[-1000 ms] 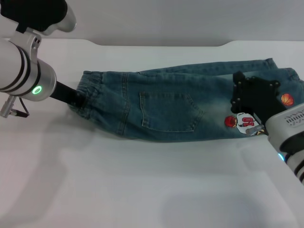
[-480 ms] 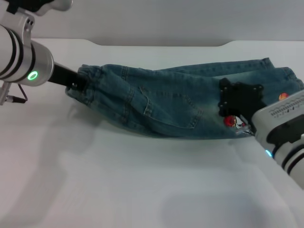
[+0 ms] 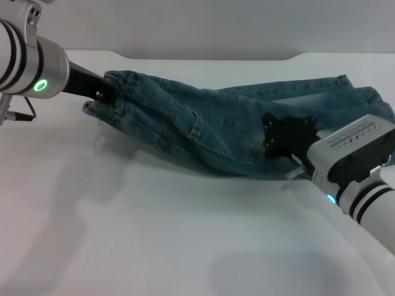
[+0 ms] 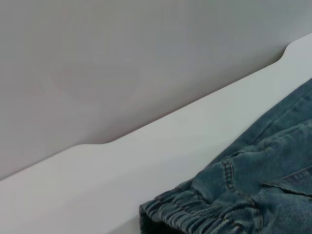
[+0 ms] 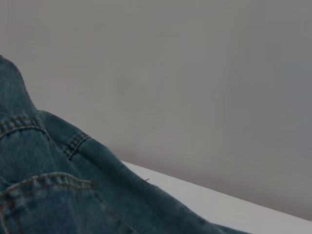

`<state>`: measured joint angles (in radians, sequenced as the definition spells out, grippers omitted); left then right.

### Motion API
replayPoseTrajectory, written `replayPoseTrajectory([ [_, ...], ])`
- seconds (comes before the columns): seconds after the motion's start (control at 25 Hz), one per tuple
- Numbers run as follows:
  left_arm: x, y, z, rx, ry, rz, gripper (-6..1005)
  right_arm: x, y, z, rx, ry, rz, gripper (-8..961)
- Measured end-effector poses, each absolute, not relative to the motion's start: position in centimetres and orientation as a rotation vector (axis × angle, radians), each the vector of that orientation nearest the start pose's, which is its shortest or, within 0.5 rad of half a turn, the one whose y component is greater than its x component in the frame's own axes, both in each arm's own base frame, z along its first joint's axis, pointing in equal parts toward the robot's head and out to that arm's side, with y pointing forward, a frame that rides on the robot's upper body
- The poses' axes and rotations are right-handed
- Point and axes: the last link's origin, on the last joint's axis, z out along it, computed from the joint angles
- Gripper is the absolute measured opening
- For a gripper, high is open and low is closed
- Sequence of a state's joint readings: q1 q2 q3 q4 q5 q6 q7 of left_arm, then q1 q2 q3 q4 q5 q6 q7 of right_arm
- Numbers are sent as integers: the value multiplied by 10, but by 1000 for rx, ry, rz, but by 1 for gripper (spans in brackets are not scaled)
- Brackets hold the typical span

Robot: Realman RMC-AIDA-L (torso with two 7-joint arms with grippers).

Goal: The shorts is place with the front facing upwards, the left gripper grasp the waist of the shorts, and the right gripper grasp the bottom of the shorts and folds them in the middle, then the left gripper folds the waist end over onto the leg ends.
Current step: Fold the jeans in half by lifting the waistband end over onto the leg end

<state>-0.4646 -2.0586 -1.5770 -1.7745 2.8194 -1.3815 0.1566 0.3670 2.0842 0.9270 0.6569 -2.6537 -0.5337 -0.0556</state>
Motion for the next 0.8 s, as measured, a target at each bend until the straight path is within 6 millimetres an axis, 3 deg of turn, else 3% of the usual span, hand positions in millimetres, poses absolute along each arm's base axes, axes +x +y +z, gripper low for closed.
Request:
replayPoseTrajectory([
  [0.32,-125,356,49,-2170,-804,166,43,259,342,-98,-2027,539,471,-1],
  [0.8,-110,351,55,-2180,-754,104,44,247,351,-113,-2109,565,488,-2],
])
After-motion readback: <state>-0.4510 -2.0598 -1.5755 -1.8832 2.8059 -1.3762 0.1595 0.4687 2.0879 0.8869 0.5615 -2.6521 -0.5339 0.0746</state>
